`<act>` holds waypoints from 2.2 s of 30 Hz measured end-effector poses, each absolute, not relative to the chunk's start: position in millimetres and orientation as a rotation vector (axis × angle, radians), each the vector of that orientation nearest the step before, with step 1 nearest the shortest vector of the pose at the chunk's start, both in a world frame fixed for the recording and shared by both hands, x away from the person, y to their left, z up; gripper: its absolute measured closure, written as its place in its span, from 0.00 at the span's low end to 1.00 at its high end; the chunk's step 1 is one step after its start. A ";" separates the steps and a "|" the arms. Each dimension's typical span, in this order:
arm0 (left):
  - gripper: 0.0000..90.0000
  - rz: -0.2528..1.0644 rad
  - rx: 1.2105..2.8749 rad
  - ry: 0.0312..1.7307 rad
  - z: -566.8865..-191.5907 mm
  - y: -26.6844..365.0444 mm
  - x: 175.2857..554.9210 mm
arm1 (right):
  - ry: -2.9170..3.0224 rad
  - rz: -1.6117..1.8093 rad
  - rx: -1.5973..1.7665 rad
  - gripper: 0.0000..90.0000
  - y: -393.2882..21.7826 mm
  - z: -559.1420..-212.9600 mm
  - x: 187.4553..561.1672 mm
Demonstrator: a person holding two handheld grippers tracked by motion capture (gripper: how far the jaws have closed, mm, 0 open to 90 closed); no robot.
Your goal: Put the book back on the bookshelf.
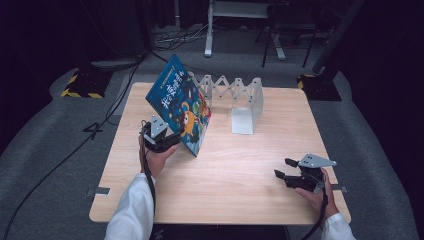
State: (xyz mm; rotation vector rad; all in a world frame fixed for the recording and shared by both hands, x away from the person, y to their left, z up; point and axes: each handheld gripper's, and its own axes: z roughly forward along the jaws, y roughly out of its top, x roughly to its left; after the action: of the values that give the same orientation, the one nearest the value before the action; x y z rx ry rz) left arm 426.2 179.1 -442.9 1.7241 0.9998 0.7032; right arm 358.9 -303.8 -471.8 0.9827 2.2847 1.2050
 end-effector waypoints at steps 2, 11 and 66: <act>0.44 0.689 1.753 0.986 -442.8 181.8 425.0 | 2.282 1.203 0.984 0.39 -303.7 -469.0 358.9; 0.37 0.649 1.843 0.946 -433.2 188.0 415.9 | 2.247 1.170 1.007 0.34 -309.2 -453.1 359.2; 0.19 0.661 2.210 0.934 -479.8 257.6 306.3 | 2.274 0.856 1.043 0.30 -354.0 -479.9 321.1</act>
State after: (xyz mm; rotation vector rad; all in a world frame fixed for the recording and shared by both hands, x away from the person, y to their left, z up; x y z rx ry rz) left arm 306.3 257.6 -479.8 2.2097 0.9344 0.6612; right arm 321.1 -354.0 -479.9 1.0432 2.2743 0.8563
